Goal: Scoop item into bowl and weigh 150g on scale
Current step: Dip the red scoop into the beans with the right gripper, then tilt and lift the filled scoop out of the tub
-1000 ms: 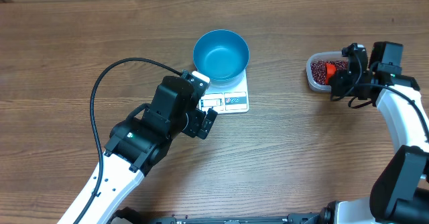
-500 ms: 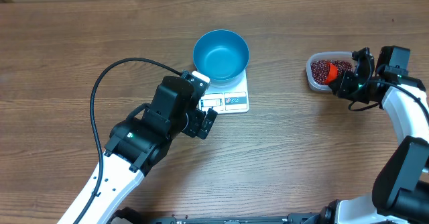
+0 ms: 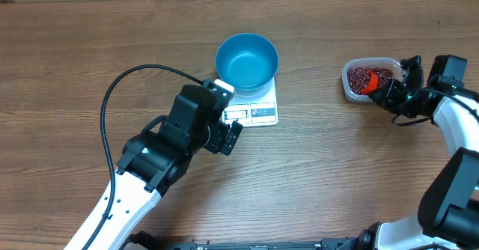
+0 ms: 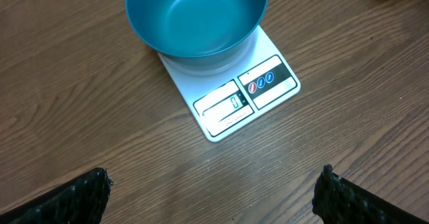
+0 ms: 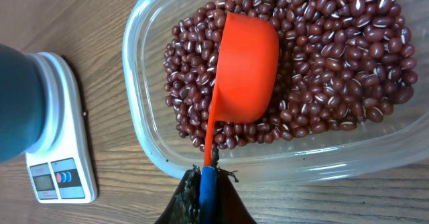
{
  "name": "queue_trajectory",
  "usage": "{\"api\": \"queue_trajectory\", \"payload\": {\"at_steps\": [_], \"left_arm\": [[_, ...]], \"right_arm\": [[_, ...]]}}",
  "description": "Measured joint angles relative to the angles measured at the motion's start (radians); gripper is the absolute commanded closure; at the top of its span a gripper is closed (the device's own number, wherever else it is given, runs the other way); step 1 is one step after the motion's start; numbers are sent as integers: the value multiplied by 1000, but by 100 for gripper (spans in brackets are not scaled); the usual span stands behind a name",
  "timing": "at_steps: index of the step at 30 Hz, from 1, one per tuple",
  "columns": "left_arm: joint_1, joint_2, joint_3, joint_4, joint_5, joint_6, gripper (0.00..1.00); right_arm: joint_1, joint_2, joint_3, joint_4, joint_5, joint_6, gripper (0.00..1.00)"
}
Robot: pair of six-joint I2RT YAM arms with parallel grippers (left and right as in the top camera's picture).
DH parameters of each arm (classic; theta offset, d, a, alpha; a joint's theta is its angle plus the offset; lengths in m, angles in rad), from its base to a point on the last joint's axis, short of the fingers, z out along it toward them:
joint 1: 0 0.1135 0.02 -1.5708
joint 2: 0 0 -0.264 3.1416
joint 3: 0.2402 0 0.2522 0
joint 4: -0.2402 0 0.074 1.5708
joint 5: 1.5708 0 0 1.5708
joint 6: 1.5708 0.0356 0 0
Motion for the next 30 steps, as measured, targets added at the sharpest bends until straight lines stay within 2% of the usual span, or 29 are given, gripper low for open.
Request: {"api": "queue_trajectory", "payload": {"at_steps": [16, 30], "left_arm": [[0, 0, 0, 0, 0, 0, 0], [0, 0, 0, 0, 0, 0, 1]], "right_arm": [[-18, 27, 0, 4, -85, 0, 96], [-108, 85, 0, 2, -241, 0, 96]]}}
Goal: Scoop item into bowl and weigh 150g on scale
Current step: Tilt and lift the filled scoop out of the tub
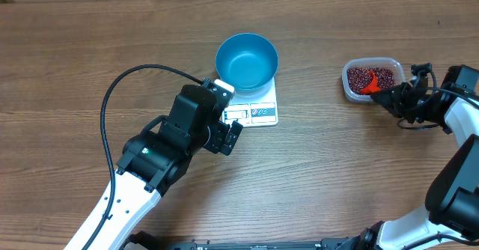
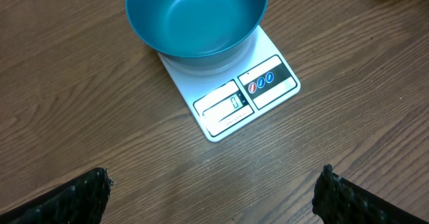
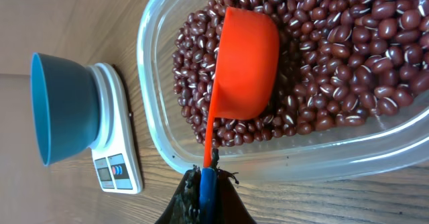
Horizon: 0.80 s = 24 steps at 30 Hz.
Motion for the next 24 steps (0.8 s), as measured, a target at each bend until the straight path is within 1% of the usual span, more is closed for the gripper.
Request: {"api": "queue_trajectory", "payload": {"at_steps": [9, 24], "left_arm": [[0, 0, 0, 0, 0, 0, 0], [0, 0, 0, 0, 0, 0, 0]], "right_arm": [[-16, 0, -1, 25, -61, 0, 96], [-104, 0, -1, 6, -191, -5, 96]]}}
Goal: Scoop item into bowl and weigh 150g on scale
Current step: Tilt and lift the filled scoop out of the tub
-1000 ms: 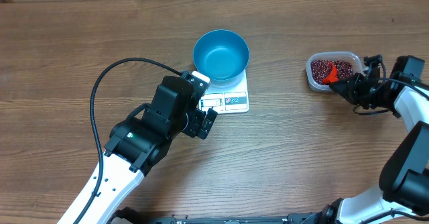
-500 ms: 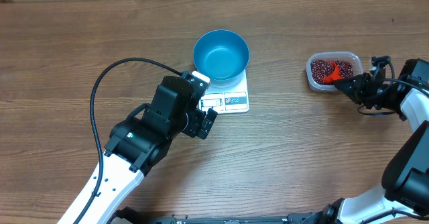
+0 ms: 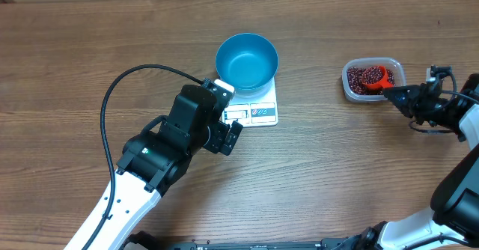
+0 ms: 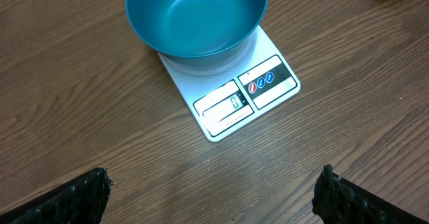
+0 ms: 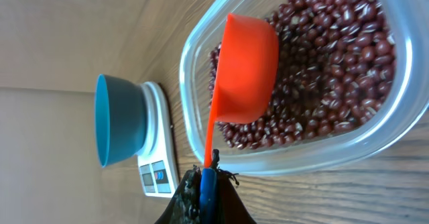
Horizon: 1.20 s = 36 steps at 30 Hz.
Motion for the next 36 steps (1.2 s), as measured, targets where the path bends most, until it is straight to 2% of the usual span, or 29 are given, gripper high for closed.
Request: {"api": "queue_trajectory", "payload": {"at_steps": [8, 36], "left_arm": [[0, 0, 0, 0, 0, 0, 0], [0, 0, 0, 0, 0, 0, 0]], "right_arm": [[-2, 0, 0, -42, -51, -50, 96], [-14, 0, 0, -62, -275, -81, 96]]}}
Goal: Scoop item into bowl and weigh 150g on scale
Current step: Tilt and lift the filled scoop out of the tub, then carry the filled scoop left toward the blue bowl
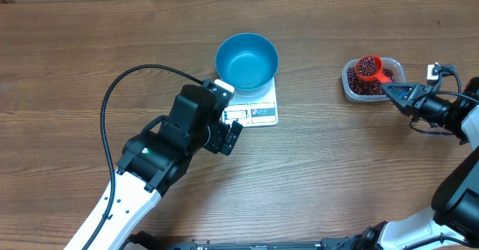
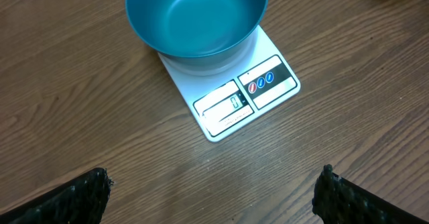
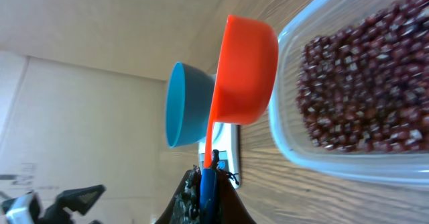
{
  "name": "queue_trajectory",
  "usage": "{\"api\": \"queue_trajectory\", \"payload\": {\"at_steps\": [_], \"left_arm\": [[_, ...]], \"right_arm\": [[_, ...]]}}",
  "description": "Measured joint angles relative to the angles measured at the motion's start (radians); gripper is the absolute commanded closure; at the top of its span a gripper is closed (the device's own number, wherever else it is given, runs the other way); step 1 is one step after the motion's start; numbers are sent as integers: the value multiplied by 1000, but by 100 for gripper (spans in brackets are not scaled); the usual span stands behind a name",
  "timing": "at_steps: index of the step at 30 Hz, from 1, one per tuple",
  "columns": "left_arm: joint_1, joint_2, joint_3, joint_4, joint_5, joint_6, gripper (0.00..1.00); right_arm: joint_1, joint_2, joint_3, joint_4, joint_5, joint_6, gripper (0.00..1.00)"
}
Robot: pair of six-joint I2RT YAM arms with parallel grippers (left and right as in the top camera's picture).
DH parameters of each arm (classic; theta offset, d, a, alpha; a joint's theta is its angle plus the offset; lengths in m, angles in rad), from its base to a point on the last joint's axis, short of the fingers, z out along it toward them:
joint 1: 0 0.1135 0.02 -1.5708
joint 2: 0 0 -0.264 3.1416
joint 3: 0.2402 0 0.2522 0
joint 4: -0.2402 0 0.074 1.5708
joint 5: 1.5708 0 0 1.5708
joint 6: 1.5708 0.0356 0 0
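Observation:
An empty blue bowl [image 1: 247, 61] stands on the white scale [image 1: 254, 109], also seen as bowl [image 2: 196, 17] and scale [image 2: 231, 100] in the left wrist view. My right gripper [image 1: 394, 89] is shut on the handle of an orange scoop [image 1: 369, 67] filled with red beans, held just above the clear bean tub [image 1: 370, 81]. In the right wrist view the scoop [image 3: 241, 70] is raised beside the tub [image 3: 348, 96], with the bowl [image 3: 184, 106] far behind. My left gripper [image 1: 228, 134] hovers open near the scale's front, nothing between its fingers.
A black cable [image 1: 123, 93] loops from the left arm across the wooden table [image 1: 337, 168]. The tub sits near the table's right side, well apart from the scale.
The right gripper has tilted and lifted the scoop; it now holds beans above the tub instead of resting among them. The left arm has not moved.
The scoop lay bowl-down on the beans in the tub, held by my right gripper. At the following two moments it stayed in the beans while the wrist rotated further. Now it is up with a load of beans. The left gripper stayed open by the scale throughout.

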Motion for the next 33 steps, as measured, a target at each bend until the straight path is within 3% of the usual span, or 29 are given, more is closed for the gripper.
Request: {"api": "queue_trajectory", "payload": {"at_steps": [12, 20, 33], "left_arm": [[0, 0, 0, 0, 0, 0, 0], [0, 0, 0, 0, 0, 0, 0], [0, 0, 0, 0, 0, 0, 1]], "right_arm": [[18, 0, 0, -32, -136, 5, 96], [133, 0, 0, -23, -158, 11, 96], [343, 0, -1, 230, -145, 222, 96]]}}
